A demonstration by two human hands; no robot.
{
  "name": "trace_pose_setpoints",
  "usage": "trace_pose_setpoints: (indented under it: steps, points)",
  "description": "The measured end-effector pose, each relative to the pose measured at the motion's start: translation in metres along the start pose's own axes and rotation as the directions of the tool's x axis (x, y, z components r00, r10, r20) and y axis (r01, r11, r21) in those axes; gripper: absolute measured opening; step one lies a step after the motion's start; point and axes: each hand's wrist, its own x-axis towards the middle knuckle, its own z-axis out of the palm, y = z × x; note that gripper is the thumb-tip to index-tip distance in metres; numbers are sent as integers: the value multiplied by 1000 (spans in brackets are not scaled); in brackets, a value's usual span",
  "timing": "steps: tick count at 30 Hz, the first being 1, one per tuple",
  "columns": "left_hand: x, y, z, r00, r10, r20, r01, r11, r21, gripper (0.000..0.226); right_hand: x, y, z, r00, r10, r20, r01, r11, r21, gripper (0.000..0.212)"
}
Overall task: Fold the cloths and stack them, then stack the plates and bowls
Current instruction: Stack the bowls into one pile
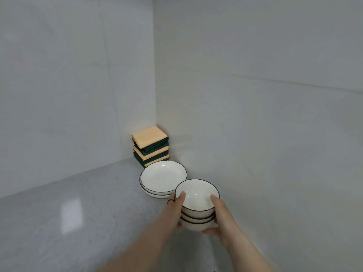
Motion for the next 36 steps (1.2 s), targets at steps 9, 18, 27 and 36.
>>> trace_pose_setpoints:
  steps: [9, 18, 27, 36]
  points:
    - [29, -12, 11, 999, 17, -45, -16, 1000, 13, 45, 37, 17, -3, 998, -7, -57, 11, 998, 69, 31]
    - [64, -2, 13, 994, 87, -65, -82, 994, 79, 44, 57, 10, 7, 990, -95, -109, 103, 992, 72, 31]
    - [45, -8, 5, 969, 244, -31, -233, 951, 202, 54, 55, 30, 13, 976, -130, -177, 157, 976, 149, 79]
    - [39, -18, 7, 946, 323, -10, -299, 887, 352, 63, 56, 52, 3, 971, -227, -72, 233, 967, 103, 48]
